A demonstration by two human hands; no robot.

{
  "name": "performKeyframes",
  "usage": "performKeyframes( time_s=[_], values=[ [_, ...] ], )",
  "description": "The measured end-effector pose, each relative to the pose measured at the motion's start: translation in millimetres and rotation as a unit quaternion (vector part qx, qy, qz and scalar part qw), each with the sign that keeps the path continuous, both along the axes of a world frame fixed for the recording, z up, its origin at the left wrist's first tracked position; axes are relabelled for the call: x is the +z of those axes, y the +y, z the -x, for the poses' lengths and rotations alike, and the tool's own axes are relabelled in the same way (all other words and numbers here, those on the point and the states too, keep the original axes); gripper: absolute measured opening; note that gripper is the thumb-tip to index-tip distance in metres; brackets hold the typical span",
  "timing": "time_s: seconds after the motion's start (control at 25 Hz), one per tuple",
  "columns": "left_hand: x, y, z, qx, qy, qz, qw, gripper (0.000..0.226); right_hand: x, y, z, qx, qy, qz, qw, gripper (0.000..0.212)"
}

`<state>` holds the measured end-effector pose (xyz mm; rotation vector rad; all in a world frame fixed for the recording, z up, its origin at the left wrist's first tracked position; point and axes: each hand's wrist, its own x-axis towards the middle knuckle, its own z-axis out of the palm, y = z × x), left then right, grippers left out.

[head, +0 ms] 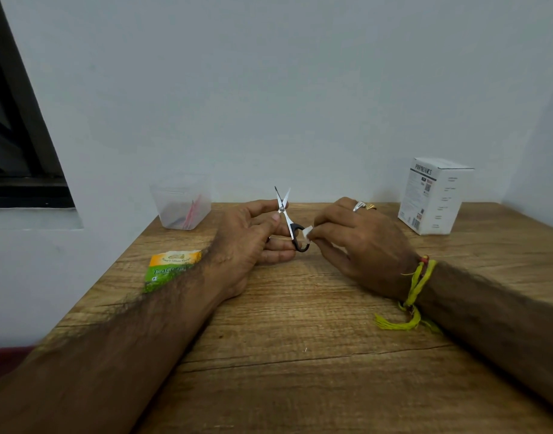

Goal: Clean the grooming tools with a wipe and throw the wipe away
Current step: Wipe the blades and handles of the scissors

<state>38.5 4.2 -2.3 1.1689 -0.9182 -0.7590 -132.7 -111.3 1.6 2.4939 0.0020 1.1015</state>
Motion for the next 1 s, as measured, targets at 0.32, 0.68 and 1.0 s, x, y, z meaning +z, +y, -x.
performKeyframes(
  time_s=[0.32,0.68,1.0],
  values=[
    [-0.4,-0.5,-0.7,-0.005,-0.003,0.005,1.000,0.029,-0.4,1.9,-1.0,-0.005,-0.008,-0.038,0.999,0.006],
    [1.1,1.7,3.4,-0.011,-0.014,0.003,1.000,0.027,0.1,5.9,-4.6,-0.017,-0.032,-0.076,0.996,0.012],
    [1.9,2.2,6.3,-0.007,-0.017,-0.001,1.000,0.025,-1.4,10.3,-9.5,-0.013,-0.024,-0.080,0.996,0.012]
  ],
)
